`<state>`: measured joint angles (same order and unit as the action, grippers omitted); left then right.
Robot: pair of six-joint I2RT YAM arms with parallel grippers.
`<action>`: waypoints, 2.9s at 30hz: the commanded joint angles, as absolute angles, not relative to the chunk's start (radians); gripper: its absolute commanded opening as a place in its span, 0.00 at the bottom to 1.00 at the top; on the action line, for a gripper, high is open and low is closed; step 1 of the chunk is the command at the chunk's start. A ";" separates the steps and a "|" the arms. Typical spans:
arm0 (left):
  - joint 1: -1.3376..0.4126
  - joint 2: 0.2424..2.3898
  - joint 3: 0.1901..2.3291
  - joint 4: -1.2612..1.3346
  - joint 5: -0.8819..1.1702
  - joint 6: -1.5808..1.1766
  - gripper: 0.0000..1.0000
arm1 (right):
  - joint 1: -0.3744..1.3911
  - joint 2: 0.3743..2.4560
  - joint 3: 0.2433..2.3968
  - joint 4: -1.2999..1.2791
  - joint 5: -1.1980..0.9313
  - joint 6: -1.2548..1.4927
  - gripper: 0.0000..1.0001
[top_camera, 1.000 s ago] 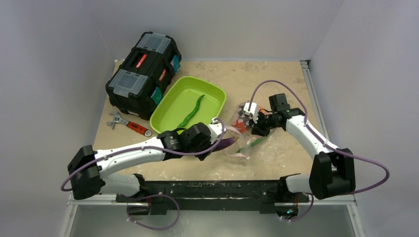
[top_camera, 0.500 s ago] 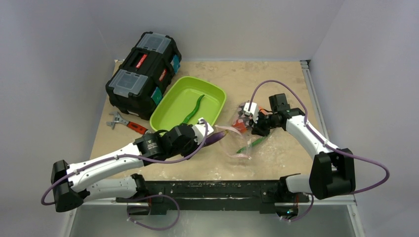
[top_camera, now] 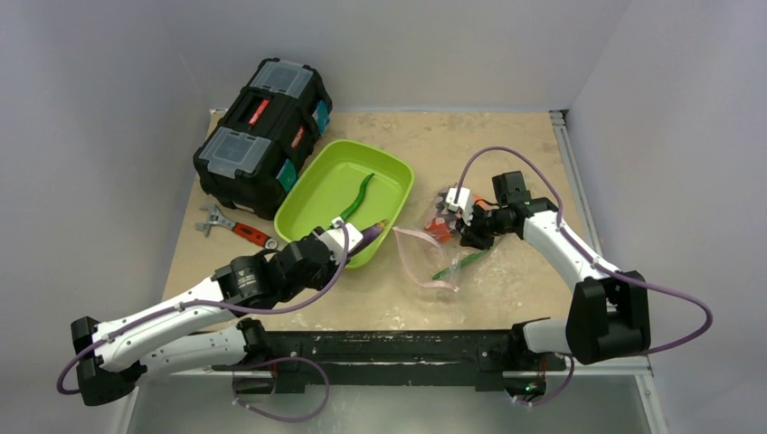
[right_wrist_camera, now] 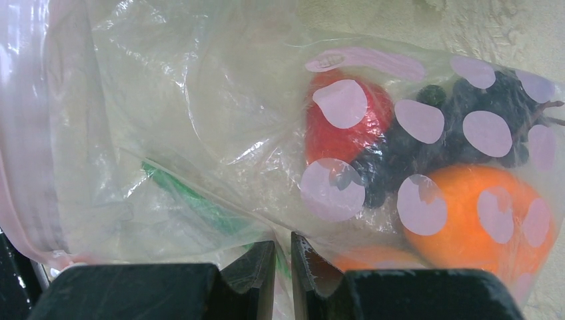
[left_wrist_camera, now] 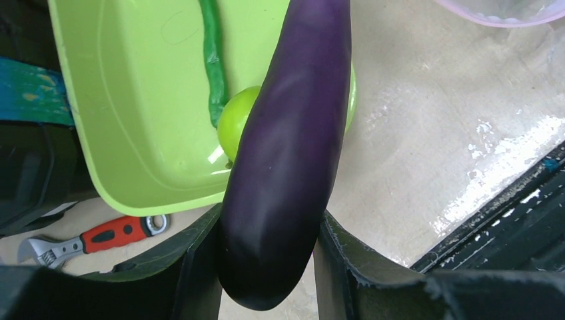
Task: Open the zip-top bag and remove the fake food
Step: Pick up the fake vegetable from the zipper food storage bag, then place the fake vegetable in the bin, then pick up the fake vegetable from the zipper food storage bag.
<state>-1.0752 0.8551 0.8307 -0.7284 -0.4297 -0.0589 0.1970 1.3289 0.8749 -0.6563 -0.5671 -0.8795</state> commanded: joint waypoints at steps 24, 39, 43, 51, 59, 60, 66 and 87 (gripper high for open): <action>-0.795 0.929 0.704 -0.368 -0.453 -0.406 0.32 | 0.195 1.330 0.883 -0.637 -0.571 -0.885 0.13; -0.689 1.087 0.807 -0.390 -0.289 -0.437 0.93 | 0.190 1.331 0.882 -0.641 -0.576 -0.892 0.13; -0.689 1.010 0.765 -0.325 -0.147 -0.406 0.93 | 0.189 1.336 0.884 -0.645 -0.581 -0.895 0.13; -0.694 0.945 0.623 -0.002 0.271 -0.453 0.93 | 0.190 1.334 0.887 -0.658 -0.599 -0.905 0.14; -0.911 1.119 0.685 0.162 0.305 -0.407 0.83 | 0.189 1.333 0.893 -0.682 -0.622 -0.926 0.14; -0.929 1.157 0.706 0.170 0.306 -0.401 0.80 | 0.189 1.332 0.893 -0.684 -0.625 -0.927 0.14; -0.991 1.381 0.827 0.202 0.274 -0.389 0.54 | 0.188 1.330 0.893 -0.690 -0.629 -0.935 0.14; -1.074 1.792 0.979 0.314 0.058 -0.272 0.38 | 0.188 1.379 0.895 -0.716 -0.627 -0.956 0.14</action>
<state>-1.0660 1.7596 0.9340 0.2325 0.0769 -0.3023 0.1947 1.3640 0.8749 -0.6952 -0.5983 -0.9348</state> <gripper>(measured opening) 0.356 0.139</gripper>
